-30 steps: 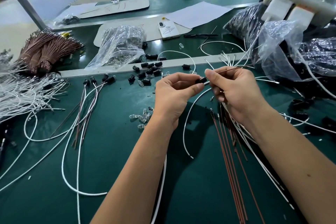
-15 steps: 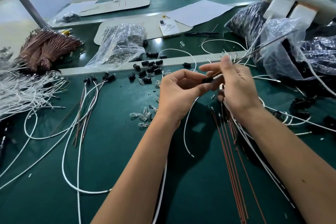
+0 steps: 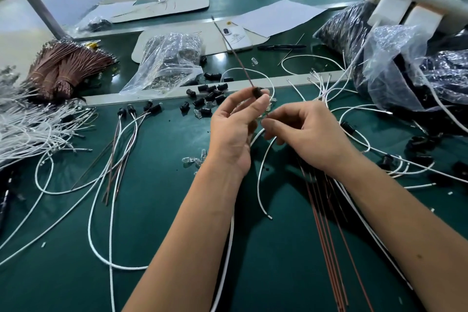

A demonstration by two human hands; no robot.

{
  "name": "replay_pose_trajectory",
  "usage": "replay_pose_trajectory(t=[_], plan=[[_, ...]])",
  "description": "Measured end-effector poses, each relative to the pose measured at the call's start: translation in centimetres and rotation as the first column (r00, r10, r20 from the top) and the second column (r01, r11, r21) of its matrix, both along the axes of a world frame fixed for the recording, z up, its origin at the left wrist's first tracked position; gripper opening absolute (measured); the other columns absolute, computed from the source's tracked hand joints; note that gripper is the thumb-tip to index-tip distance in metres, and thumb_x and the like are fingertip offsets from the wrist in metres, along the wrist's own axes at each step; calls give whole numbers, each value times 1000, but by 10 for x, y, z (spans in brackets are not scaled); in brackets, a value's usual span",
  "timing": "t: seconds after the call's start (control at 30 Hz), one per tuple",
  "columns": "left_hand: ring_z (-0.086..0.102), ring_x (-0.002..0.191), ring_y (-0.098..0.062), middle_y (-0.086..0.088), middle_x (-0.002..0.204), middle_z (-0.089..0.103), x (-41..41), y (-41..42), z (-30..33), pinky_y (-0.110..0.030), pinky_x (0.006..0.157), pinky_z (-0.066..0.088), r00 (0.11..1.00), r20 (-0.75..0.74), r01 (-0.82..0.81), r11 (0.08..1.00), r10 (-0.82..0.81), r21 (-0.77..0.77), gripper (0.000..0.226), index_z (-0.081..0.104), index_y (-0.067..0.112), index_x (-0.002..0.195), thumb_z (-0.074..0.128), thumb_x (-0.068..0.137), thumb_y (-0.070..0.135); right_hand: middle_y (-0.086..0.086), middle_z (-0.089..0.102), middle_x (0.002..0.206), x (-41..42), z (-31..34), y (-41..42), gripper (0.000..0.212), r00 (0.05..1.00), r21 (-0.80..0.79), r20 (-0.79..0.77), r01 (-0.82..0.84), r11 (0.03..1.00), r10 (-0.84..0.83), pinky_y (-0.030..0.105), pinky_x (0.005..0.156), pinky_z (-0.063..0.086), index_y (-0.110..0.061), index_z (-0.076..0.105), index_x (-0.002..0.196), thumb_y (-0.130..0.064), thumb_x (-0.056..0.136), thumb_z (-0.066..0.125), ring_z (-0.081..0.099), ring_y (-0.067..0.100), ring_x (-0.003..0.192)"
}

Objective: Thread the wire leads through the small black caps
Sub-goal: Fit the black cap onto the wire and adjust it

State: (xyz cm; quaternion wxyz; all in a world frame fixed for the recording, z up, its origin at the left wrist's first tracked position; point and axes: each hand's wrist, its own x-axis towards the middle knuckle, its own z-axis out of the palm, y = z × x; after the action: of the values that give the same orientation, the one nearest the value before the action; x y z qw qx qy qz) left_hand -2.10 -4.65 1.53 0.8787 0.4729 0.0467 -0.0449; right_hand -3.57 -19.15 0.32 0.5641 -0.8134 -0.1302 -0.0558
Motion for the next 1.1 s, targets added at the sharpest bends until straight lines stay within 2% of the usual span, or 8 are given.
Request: replay_pose_trajectory(t=[0.17, 0.3, 0.4, 0.53, 0.63, 0.8, 1.0, 1.1], plan=[[56, 58, -14, -9, 89, 72, -4, -6, 4, -22, 47, 45, 999, -46, 31, 999, -29, 27, 18, 67, 12, 91, 76, 82, -1, 7, 73, 67, -3, 5, 1, 21, 999, -6, 9, -36, 999, 36, 32, 58, 48, -9, 78, 79, -15, 98, 71, 58, 12, 56], [62, 63, -11, -4, 84, 75, 3, 6, 8, -17, 54, 48, 993, -106, -58, 993, 48, -99, 17, 66, 15, 93, 72, 85, 1, 1, 71, 62, -12, 13, 1, 23, 908, -219, -131, -418, 882, 398, 30, 55, 48, -17, 77, 72, -11, 94, 74, 62, 15, 55], [63, 59, -8, -2, 81, 74, 5, 15, 10, -15, 54, 50, 990, -135, -70, 981, 46, -183, 27, 65, 14, 98, 76, 75, 5, 0, 71, 62, -23, 15, 6, 21, 746, -147, -299, -652, 744, 595, 19, 52, 46, -15, 76, 76, -21, 95, 72, 60, 9, 53], [62, 56, -8, -3, 76, 71, 2, 11, 12, -15, 48, 47, 988, -150, -59, 989, 38, -139, 35, 60, 14, 98, 78, 70, 4, 8, 72, 71, -17, 9, 9, 37, 893, 43, -226, -389, 920, 389, 20, 38, 38, -7, 74, 87, -42, 97, 68, 55, 17, 50], [60, 59, -12, -6, 78, 70, 0, 5, 12, -19, 48, 46, 988, -156, -24, 995, 8, -99, 29, 58, 14, 93, 76, 75, 0, 7, 68, 68, -11, 5, 10, 23, 965, 192, -163, -174, 966, 206, 21, 36, 38, -10, 75, 83, -25, 99, 69, 54, 13, 50], [59, 58, -14, -7, 75, 68, -3, 4, 14, -22, 53, 46, 994, -106, 31, 997, -38, -70, 55, 56, 7, 110, 80, 60, 11, 11, 66, 65, -10, 10, -3, 25, 884, 203, -252, -350, 915, 394, 20, 36, 37, -2, 75, 83, -22, 96, 69, 54, 14, 46], [66, 61, -13, -8, 82, 72, -2, 5, 11, -18, 57, 51, 992, -124, -12, 997, 2, -82, 29, 60, 13, 90, 79, 72, 0, 16, 66, 67, -9, 10, -5, 26, 885, 105, -291, -349, 931, 364, 22, 37, 42, 3, 72, 83, -12, 101, 64, 57, 16, 47], [69, 66, -16, -9, 84, 74, -5, 4, 12, -19, 56, 53, 994, -107, 5, 997, -13, -71, 38, 60, 13, 93, 80, 62, 5, 27, 65, 70, -8, 10, -4, 27, 891, 57, -297, -343, 938, 343, 22, 37, 43, 3, 72, 81, -13, 102, 64, 56, 15, 46]])
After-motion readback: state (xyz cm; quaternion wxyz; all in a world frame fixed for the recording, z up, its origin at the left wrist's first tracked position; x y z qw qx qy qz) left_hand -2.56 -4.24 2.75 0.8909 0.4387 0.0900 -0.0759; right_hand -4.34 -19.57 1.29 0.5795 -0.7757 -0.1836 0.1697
